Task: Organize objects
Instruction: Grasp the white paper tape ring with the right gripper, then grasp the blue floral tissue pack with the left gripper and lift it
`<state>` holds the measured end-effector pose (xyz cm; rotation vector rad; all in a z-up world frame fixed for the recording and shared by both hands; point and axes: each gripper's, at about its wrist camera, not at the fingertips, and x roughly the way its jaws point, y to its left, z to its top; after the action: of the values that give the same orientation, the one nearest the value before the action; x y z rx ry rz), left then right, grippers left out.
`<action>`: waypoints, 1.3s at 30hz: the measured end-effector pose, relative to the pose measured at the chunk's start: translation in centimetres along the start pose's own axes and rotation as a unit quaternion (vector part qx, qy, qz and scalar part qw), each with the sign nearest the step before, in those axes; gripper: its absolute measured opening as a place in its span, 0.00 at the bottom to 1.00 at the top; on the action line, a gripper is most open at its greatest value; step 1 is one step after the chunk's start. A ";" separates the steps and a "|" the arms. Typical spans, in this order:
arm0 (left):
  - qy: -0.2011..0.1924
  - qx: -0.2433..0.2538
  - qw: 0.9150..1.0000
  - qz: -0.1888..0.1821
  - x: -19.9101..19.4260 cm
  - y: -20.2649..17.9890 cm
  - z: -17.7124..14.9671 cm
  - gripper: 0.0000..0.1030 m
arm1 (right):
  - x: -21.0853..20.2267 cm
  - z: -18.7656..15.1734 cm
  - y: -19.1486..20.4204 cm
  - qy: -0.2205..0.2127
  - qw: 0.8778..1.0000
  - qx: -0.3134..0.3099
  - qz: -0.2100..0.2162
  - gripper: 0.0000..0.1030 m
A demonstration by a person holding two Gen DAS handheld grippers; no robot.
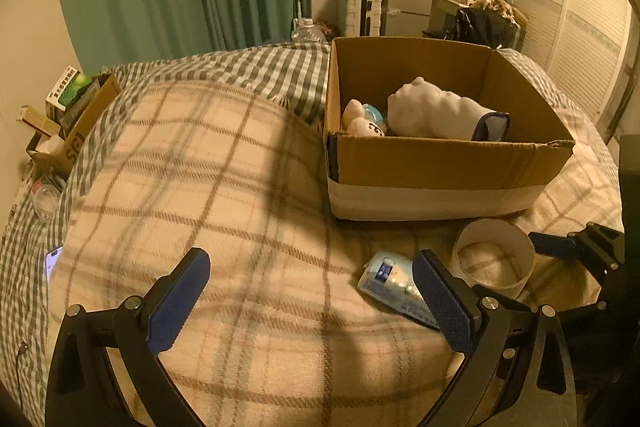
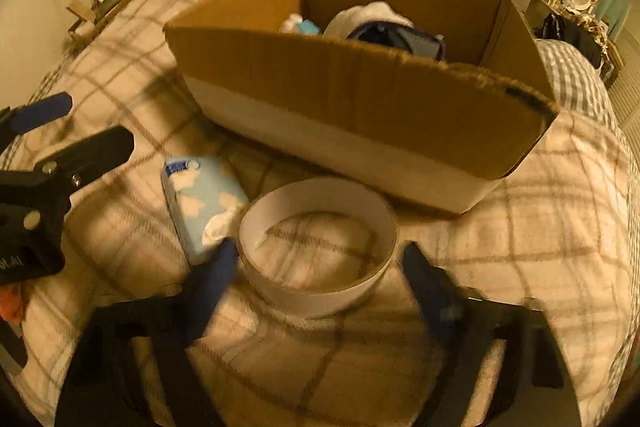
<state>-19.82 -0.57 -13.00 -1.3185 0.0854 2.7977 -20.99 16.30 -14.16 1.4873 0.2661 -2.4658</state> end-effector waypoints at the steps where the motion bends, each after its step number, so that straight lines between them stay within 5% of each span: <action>1: 0.001 0.000 1.000 0.001 0.0 0.0 -0.1 1.00 | -0.2 -0.1 0.0 -0.004 1.000 0.001 -0.001 0.76; 10: 0.028 0.041 0.999 0.004 0.2 -3.1 -0.7 1.00 | -7.2 -1.2 -2.3 -0.081 0.994 0.033 -0.065 0.75; 21: 0.118 0.097 0.988 -0.027 5.9 -8.8 -1.7 1.00 | -7.5 -1.7 -5.5 -0.084 0.992 0.083 -0.040 0.75; 25: 0.129 0.097 0.987 -0.023 7.4 -9.3 -1.9 0.84 | -7.1 -1.9 -6.0 -0.083 0.992 0.092 -0.027 0.75; 39: 0.047 0.043 0.997 -0.045 -1.1 -7.0 -1.4 0.83 | -10.7 -2.4 -4.4 -0.117 0.990 0.072 -0.040 0.75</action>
<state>-17.58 6.25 -13.26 -1.3978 0.1443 2.6273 -15.51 22.41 -5.65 1.2421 0.1068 -2.7442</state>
